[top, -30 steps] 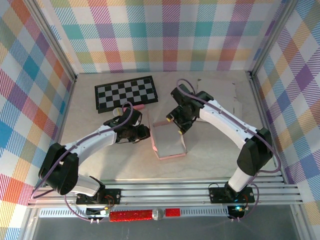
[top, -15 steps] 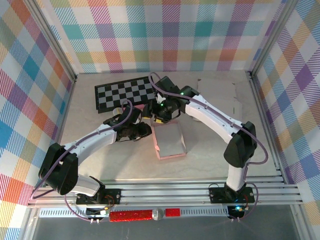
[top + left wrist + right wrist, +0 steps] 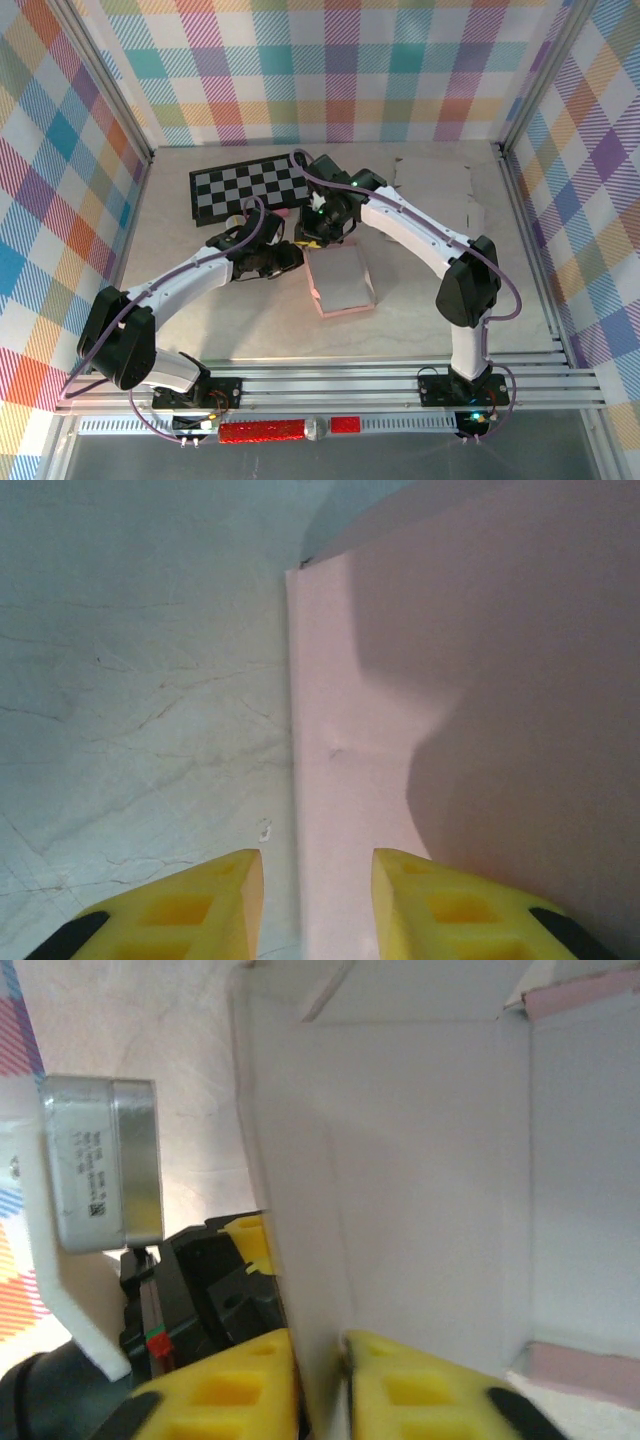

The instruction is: Fold the paper box

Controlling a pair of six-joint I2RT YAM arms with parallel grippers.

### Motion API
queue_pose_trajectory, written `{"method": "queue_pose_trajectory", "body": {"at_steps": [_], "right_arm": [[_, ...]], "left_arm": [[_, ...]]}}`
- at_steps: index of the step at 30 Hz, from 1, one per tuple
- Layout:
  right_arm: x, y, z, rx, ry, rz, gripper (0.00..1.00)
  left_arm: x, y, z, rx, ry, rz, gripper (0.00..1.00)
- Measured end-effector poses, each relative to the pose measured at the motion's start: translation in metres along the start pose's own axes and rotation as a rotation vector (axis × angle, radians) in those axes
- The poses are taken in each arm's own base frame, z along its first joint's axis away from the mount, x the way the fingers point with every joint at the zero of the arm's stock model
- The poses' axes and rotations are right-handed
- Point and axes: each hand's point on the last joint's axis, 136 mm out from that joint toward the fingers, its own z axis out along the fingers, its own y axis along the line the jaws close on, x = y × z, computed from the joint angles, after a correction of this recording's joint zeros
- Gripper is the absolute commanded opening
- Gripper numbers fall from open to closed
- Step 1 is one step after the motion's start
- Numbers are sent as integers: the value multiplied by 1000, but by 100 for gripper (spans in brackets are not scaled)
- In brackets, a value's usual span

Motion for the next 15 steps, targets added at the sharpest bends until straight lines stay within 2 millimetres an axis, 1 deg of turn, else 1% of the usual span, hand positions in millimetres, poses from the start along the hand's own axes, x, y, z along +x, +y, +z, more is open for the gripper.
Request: {"method": "queue_pose_trajectory", "body": {"at_steps": [1,2,4,6,9,11,13,15], "right_arm": [[-1,-1,0,8,-8,4,2],[-3,-3,0,16,-18,17,0],[-7,-6,-1,33,-39,45,0],[-12,-8,-3,46,-73,83,0],[-21,-12,-12,63,-151,165,0],[-25,-13,-24,66,-205,231,0],[-29,-13,-36,61,-260,299,0],[-32,-14,-46,59,-310,375,0]], "left_arm": [[-1,0,-1,-6,-4,4,36],[-3,0,-4,-15,-8,10,37],[-4,-1,-9,-38,-18,36,38],[-7,-3,-20,-56,-43,63,38],[-12,-14,-48,-50,-105,114,39],[-15,-19,-70,-38,-153,140,39],[-16,-21,-90,-27,-192,158,39],[-15,-18,-104,-28,-213,173,39]]}}
